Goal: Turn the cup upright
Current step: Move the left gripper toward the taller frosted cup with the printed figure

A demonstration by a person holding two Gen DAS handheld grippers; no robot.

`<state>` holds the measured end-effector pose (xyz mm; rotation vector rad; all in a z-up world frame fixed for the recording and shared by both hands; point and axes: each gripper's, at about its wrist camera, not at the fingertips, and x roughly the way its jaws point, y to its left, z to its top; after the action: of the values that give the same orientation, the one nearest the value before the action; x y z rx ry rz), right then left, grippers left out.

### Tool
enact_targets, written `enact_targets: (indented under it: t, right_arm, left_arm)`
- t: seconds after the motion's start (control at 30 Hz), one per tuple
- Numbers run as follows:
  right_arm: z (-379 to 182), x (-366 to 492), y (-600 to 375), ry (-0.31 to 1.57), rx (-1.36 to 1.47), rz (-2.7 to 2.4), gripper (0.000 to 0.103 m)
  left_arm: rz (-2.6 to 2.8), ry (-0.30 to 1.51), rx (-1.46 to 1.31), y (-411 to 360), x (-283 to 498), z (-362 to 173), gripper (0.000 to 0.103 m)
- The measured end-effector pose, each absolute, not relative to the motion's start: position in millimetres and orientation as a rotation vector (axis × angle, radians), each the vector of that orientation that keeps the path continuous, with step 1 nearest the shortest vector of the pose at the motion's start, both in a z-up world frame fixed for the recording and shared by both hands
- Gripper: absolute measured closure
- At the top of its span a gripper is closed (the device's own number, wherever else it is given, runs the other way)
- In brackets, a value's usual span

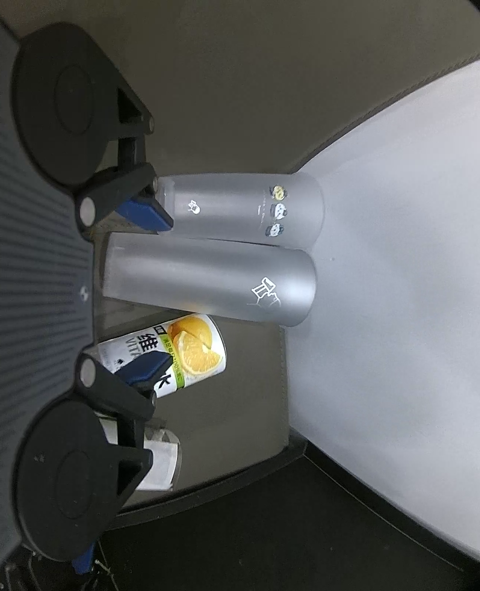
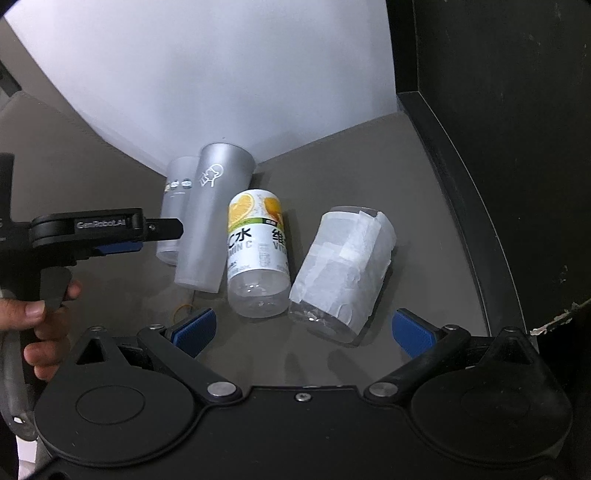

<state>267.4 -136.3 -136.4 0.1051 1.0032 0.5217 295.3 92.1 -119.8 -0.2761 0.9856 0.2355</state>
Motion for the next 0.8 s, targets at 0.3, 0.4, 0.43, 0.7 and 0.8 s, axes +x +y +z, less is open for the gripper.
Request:
enact_targets:
  t: [0.3, 0.4, 0.43, 0.7, 0.8]
  right_arm:
    - [-142.8, 278.9, -133.1, 1.011, 0.104, 0.491, 0.000]
    - [-144.5, 281.0, -130.1, 1.008, 0.103, 0.489, 0.000]
    - [-145.4, 281.4, -128.9, 1.011, 0.100, 0.489, 0.000]
    - [-148.1, 281.4, -124.0, 1.029, 0.108, 0.486, 0.000]
    - [-147.7, 282.4, -122.4, 1.032, 0.107, 0.483, 0.000]
  left_arm:
    - [0.229, 0.999, -0.286, 102.9, 322.4, -147.7, 0.049]
    - [0.241, 1.007, -0.280, 106.2, 328.6, -153.2, 0.050]
    - [0.246, 1.016, -0.273, 106.6, 330.1, -155.1, 0.050]
    - [0.220, 1.070, -0.273, 107.1, 337.7, -174.6, 0.045]
    - [0.220, 1.089, -0.283, 107.9, 342.0, -181.7, 0.043]
